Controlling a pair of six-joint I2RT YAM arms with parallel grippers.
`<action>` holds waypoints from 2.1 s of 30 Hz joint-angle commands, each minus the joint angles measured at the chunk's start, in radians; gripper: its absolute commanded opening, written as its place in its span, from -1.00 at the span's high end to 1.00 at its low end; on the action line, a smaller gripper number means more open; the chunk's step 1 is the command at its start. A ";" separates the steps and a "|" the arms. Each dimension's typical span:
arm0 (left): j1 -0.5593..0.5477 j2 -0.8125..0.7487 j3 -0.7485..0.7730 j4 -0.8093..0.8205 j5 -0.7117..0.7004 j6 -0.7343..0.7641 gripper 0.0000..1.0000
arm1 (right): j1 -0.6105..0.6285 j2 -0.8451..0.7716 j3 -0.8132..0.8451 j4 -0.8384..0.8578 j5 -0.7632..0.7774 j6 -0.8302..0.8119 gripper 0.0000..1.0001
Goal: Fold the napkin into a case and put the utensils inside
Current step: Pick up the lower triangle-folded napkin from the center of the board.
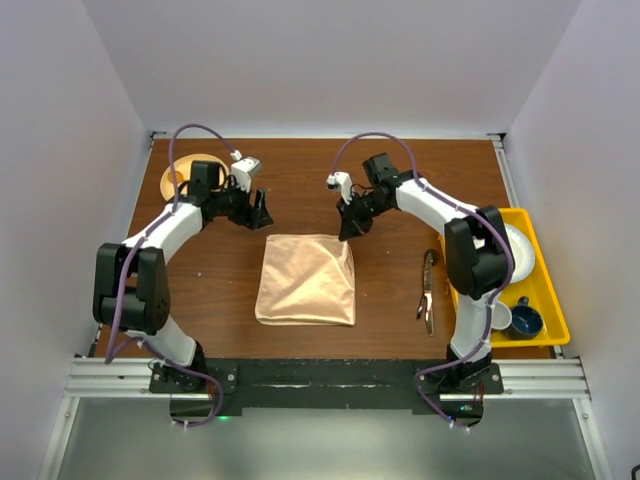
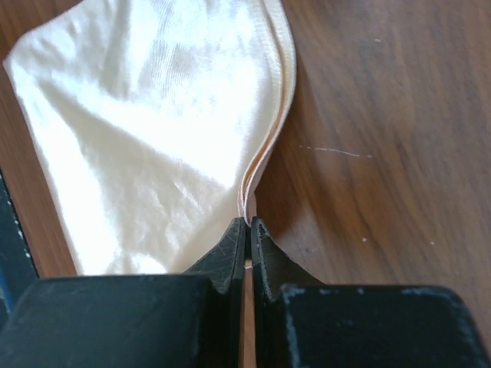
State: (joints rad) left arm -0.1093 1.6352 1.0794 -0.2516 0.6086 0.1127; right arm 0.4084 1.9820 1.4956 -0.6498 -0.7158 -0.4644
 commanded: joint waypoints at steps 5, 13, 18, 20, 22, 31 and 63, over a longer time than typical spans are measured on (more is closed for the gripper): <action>0.026 -0.090 -0.045 0.032 -0.030 -0.024 -0.50 | 0.066 -0.109 -0.084 0.070 0.076 -0.192 1.00; 0.040 -0.103 -0.071 0.037 -0.052 -0.038 -0.51 | 0.116 -0.143 -0.124 0.055 0.095 -0.309 1.00; 0.051 -0.112 -0.084 0.035 -0.059 -0.034 -0.51 | 0.139 -0.186 -0.162 0.047 0.084 -0.403 1.00; 0.059 -0.110 -0.085 0.037 -0.058 -0.041 -0.50 | 0.158 -0.205 -0.182 0.045 0.081 -0.450 1.00; 0.062 -0.110 -0.088 0.037 -0.059 -0.042 -0.50 | 0.177 -0.236 -0.224 0.045 0.082 -0.519 1.00; 0.069 -0.191 -0.148 0.115 0.118 0.025 -0.48 | 0.201 -0.230 -0.229 0.053 0.081 -0.507 1.00; -0.699 -0.087 -0.386 0.637 -0.221 0.708 0.69 | 0.040 -0.045 -0.092 0.001 -0.063 -0.261 1.00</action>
State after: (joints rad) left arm -0.7914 1.5280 0.6338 0.2905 0.4267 0.7918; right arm 0.4660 1.9396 1.3560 -0.6384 -0.7460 -0.7399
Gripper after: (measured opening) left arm 0.158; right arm 0.024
